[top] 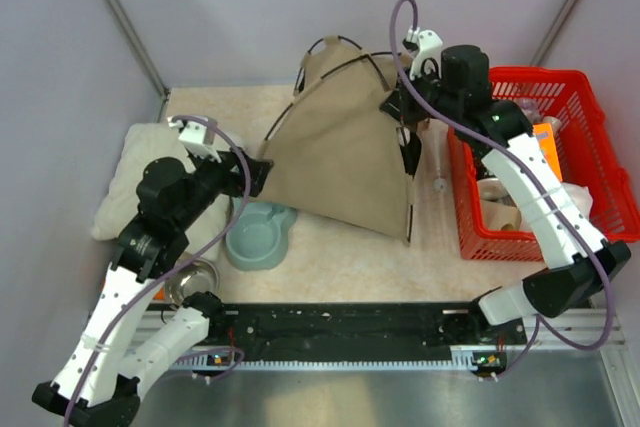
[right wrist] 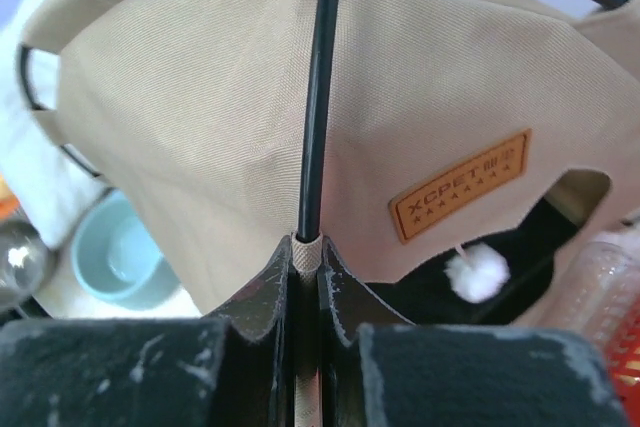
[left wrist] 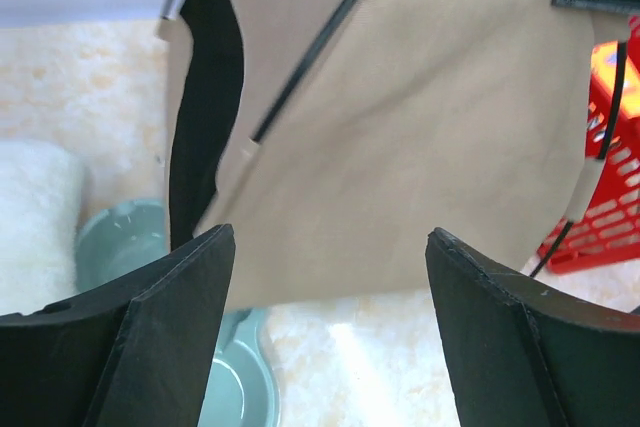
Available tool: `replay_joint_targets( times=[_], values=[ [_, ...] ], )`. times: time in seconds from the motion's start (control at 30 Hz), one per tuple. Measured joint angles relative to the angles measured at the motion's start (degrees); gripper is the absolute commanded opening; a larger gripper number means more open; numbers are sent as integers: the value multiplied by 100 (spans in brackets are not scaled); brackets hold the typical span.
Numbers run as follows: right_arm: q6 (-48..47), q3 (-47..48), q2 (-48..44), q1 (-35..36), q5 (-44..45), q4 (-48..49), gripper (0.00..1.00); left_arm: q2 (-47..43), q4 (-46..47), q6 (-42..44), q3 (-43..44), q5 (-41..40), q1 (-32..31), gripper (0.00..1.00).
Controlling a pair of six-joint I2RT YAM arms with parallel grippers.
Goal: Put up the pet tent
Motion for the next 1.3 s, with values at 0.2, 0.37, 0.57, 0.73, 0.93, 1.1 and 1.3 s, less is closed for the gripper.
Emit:
replay_joint_targets(
  times=[0.2,0.37,0.57,0.73,0.93,1.1,1.3],
  values=[
    [1108,-214,-411,485,881,868,0,4,-358,-155,885,-232,0,80],
    [1902,-581,-461,1119,1952,1792,0,-37,-479,-186,1005,-334,0,80],
    [2328,-258,330,2070,3600,2277,0,-37,-691,-195,914,-402,0,79],
    [2365,892,1523,2708,4996,2120,0,-87,-756,-192,761,-485,0,79],
    [2494,1904,2365,2981,5764,1729,60,-190,-739,-192,533,-463,0,80],
    [2295,2184,2400,2966,5757,1449,73,-76,-619,-188,363,-280,0,80],
    [1908,1965,1742,2874,5152,1012,73,247,-72,-142,214,164,0,80]
  ],
)
